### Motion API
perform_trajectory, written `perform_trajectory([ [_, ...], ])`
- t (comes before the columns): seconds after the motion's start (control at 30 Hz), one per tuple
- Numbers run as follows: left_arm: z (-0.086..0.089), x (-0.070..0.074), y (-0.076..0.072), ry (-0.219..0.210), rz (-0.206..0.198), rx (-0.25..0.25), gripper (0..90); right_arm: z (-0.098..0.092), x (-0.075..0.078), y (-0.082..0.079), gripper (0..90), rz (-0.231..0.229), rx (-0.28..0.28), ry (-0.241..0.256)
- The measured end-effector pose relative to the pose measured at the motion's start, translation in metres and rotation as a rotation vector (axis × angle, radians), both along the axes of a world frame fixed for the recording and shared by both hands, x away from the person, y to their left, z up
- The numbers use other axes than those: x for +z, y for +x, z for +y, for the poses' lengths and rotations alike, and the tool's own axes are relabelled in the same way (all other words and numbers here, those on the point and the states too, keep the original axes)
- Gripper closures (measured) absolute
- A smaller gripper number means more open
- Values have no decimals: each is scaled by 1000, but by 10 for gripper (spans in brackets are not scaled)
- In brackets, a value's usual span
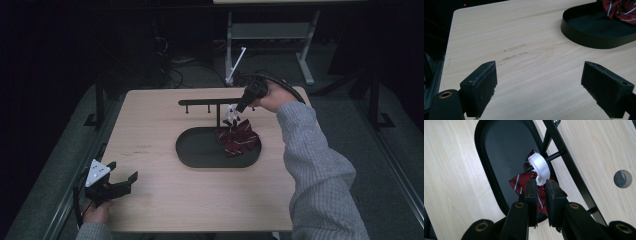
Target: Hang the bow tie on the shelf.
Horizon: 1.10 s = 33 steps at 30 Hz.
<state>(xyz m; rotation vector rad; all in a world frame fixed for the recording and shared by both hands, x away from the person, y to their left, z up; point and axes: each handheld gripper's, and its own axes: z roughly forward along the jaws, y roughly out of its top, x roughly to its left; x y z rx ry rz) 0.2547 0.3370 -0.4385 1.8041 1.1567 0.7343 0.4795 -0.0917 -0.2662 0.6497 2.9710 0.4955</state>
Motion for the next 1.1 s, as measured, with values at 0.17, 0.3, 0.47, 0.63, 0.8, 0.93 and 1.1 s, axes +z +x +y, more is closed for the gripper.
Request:
perform_trajectory([
  [0.17, 0, 0, 0, 1, -1, 0, 128, -2, 4, -4, 787, -3, 8, 14],
  [0.3, 0, 0, 0, 3, -1, 0, 128, -3, 2, -7, 777, 4, 11, 24],
  [0.47, 0, 0, -1, 1, -4, 1, 128, -7, 0, -11, 757, 10, 14, 32],
  [0.63, 0, 0, -1, 6, -4, -1, 128, -11, 0, -15, 745, 9, 17, 42],
  [0.8, 0, 1, -1, 10, 0, 0, 128, -11, -2, -19, 724, 10, 22, 35],
  [0.93, -1, 0, -1, 5, -2, 0, 128, -12, -5, -22, 708, 15, 24, 42],
  [1.1, -1, 1, -1, 6, -1, 0, 128, -14, -10, -24, 686, 23, 22, 44],
])
